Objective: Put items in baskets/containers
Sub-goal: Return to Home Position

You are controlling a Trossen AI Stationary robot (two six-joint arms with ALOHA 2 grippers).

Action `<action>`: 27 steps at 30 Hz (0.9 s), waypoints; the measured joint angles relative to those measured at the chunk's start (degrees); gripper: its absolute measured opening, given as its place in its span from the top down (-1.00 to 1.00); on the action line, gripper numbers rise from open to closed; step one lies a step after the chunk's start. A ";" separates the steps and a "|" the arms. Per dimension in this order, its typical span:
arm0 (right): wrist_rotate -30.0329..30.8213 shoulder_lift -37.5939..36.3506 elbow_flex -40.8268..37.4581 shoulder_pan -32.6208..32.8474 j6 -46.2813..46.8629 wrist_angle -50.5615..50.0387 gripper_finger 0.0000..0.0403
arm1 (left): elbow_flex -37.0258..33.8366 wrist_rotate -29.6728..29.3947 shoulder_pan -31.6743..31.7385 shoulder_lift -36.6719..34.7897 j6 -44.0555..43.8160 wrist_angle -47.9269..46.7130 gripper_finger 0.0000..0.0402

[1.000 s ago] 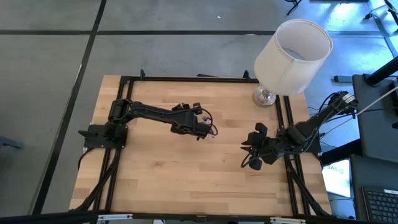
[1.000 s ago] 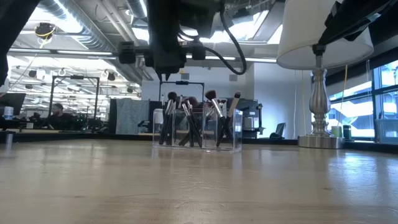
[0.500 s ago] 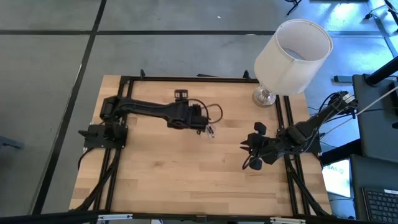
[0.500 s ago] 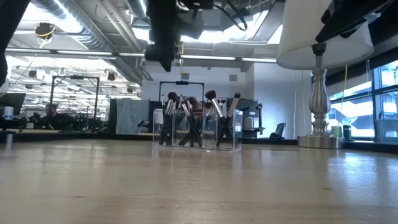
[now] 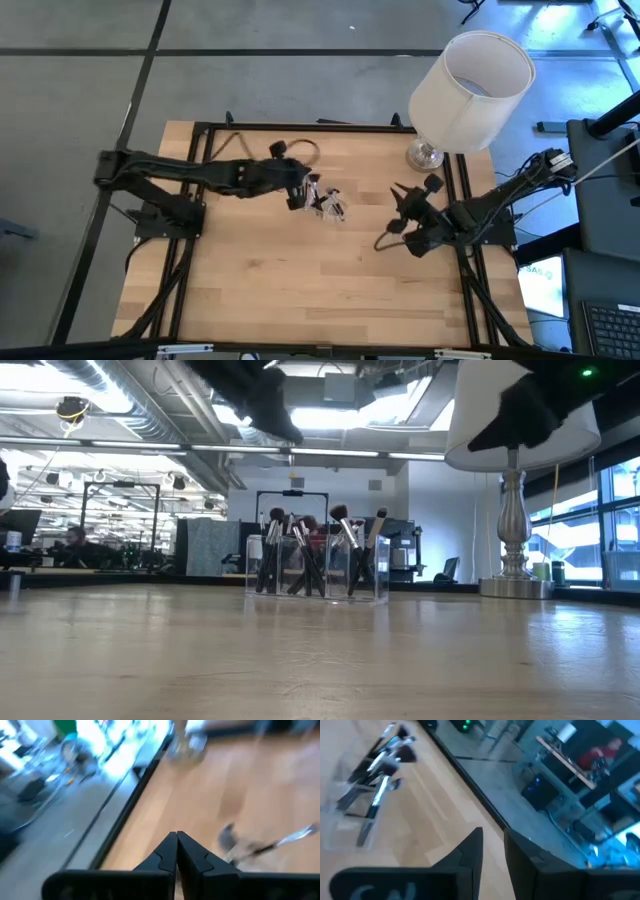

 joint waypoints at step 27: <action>-73.50 -16.56 -16.05 -10.54 -30.71 62.69 0.96 | -37.31 18.41 -4.06 -27.71 -0.20 50.09 0.97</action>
